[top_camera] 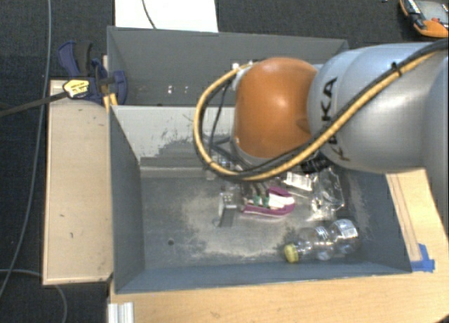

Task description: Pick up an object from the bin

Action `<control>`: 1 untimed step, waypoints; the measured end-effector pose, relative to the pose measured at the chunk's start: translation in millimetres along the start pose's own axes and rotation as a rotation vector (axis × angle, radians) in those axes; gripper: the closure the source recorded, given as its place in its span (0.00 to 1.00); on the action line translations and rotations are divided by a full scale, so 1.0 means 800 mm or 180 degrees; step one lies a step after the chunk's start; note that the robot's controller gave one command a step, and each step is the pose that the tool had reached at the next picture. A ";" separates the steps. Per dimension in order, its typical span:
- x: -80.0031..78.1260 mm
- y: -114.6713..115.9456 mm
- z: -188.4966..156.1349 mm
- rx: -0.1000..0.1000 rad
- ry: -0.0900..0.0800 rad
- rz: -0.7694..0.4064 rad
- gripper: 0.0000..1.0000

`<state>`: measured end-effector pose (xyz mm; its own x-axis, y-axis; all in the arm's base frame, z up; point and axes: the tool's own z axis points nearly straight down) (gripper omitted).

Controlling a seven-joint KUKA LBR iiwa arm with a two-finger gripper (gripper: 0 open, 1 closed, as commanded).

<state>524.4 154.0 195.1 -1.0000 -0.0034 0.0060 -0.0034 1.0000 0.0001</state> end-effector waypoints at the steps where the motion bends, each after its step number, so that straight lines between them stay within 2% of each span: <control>1: -0.002 -0.001 -0.006 -0.0004 -0.0025 0.0023 0.00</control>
Offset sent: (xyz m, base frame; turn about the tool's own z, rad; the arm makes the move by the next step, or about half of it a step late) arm -0.0487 -0.0461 -0.1251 -0.1692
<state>526.2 152.9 199.7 -1.0000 0.0039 -0.0020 0.0039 1.0000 0.0012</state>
